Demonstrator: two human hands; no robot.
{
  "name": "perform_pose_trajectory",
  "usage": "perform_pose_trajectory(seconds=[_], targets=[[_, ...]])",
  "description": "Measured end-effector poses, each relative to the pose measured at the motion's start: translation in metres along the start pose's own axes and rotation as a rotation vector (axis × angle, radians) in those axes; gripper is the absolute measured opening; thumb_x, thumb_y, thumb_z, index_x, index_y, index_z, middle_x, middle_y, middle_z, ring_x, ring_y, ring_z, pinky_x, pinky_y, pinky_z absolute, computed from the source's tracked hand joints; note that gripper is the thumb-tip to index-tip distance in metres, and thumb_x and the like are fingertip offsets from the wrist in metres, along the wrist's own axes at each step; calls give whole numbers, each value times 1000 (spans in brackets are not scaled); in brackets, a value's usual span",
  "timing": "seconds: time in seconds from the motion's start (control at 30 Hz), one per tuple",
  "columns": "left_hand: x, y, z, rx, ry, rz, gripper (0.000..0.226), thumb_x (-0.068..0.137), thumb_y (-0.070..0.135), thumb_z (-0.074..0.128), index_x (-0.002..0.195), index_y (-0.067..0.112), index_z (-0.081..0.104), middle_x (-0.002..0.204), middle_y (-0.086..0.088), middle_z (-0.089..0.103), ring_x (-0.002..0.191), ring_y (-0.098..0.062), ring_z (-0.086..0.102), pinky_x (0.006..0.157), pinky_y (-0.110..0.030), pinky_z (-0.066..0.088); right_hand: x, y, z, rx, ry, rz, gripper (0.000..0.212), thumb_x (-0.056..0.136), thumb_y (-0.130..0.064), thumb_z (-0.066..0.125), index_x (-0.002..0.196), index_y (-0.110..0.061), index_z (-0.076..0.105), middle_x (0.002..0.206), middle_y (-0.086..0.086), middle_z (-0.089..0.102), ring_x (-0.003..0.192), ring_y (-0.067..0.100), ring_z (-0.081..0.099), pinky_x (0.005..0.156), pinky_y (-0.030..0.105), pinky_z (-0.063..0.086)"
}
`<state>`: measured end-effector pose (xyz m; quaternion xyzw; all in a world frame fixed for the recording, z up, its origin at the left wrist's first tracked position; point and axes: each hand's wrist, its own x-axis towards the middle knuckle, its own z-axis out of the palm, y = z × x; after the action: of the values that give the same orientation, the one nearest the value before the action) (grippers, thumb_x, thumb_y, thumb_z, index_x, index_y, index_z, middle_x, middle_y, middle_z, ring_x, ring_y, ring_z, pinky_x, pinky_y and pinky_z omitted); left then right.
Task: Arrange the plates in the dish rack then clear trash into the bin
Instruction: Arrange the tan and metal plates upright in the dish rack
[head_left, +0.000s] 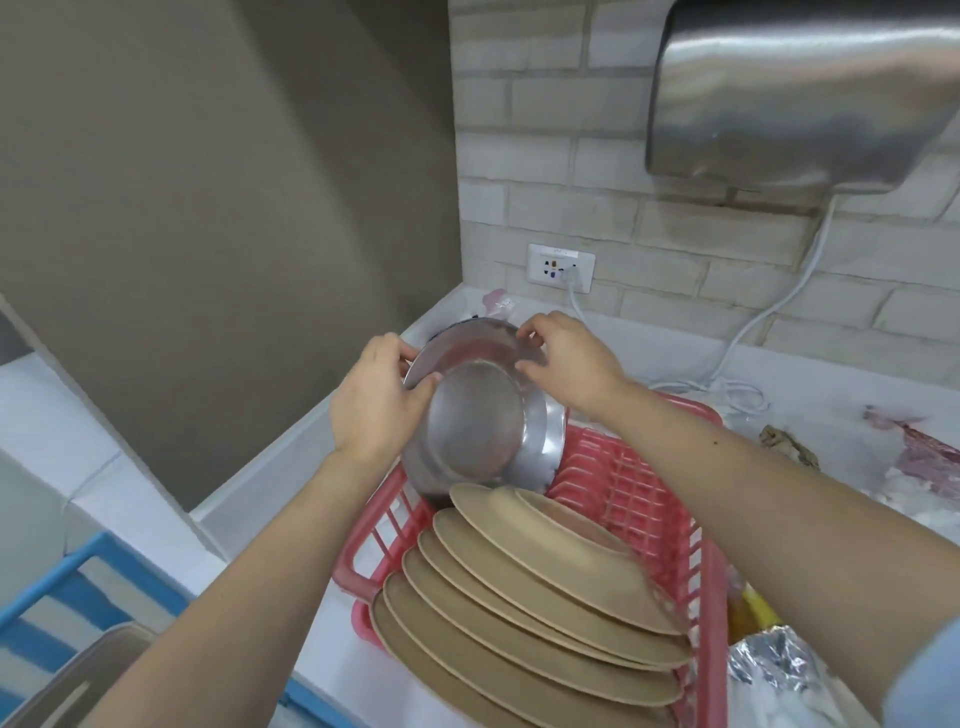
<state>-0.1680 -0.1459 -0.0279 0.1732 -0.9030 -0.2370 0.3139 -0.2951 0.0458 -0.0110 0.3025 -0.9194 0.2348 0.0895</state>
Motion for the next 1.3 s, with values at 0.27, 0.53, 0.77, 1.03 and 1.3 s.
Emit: perform_pose_trajectory(seconds=[0.27,0.53,0.77,1.03,1.3], targets=[[10,10,-3,22,94,34,23,84,44,69,96,30,55,92,15,59,86,-7,57,66,-27,42,19,-5,4,-3,33,-28,57,86,-23,67,137,-20,42,131,6,44,122,27,45,97,43,45],[10,32,-12,-43,74,94,22,85,49,68,96,35,56,86,17,63,78,-6,60,72,-29,48,13,14,-13,166,113,108,26,89,-22,64,110,-19,48,103,4,63,91,29,59,72,36,44],[14,50,-18,-206,73,209,25,82,51,71,85,31,56,78,18,62,74,-3,58,70,-24,47,-25,26,-46,295,326,159,14,86,-23,67,96,-27,59,88,-10,61,80,16,57,67,30,42],[9,54,-16,-430,-37,201,25,74,45,80,75,35,57,74,19,63,69,-3,57,65,-19,44,-121,7,-69,142,543,77,3,89,-22,65,91,-24,65,90,-12,63,81,9,57,70,29,45],[-12,51,-10,-550,-145,242,27,73,36,84,71,38,57,71,20,63,66,-2,57,66,-23,48,-174,-4,-63,53,575,61,3,92,-16,63,92,-19,64,85,-10,61,77,13,57,63,40,50]])
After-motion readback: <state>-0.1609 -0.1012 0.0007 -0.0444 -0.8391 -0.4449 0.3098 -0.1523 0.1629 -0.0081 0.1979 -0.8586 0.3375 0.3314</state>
